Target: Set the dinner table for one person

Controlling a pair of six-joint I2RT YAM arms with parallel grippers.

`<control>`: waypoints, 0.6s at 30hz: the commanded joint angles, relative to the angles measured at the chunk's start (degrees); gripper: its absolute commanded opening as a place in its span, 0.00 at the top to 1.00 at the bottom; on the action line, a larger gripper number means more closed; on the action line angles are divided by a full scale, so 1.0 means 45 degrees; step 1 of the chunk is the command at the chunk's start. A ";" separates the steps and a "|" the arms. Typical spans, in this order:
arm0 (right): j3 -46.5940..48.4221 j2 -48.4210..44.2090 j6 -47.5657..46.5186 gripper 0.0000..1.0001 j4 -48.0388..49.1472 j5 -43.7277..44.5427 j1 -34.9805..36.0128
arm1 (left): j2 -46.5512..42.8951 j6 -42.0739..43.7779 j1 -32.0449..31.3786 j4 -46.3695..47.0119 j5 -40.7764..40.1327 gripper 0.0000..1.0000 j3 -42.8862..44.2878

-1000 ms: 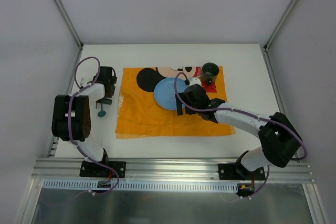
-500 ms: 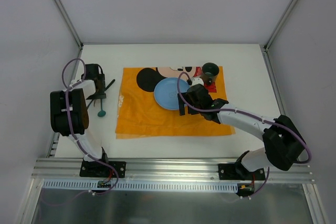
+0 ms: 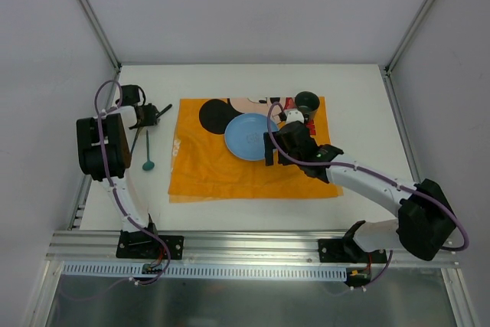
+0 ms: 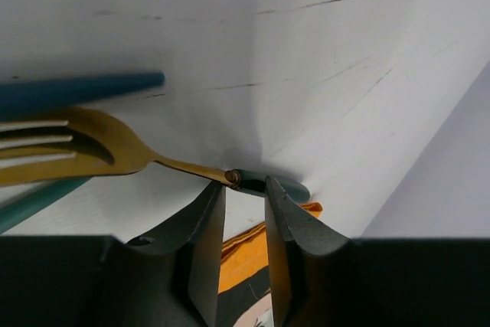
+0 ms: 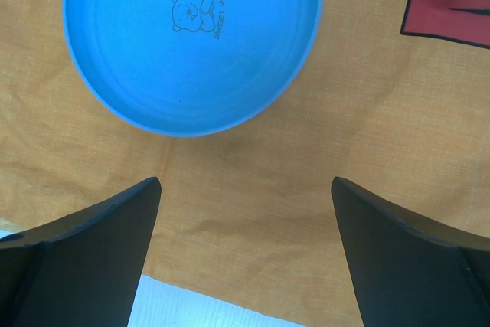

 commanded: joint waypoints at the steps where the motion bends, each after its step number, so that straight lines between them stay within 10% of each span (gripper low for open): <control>1: -0.0140 -0.0852 0.0213 0.01 -0.0297 0.0450 -0.0072 | 0.1160 0.0390 0.0069 -0.1933 0.0839 0.77 -0.0166; 8: -0.0336 -0.1888 0.0330 0.01 -0.0551 0.0684 -0.0111 | 0.1511 0.0605 0.0284 -0.2461 0.1251 1.00 0.0478; 18: -0.0609 -0.2281 0.0506 0.01 -0.0591 0.0743 -0.0111 | 0.0966 0.2537 0.0225 -0.2520 0.0490 1.00 0.1123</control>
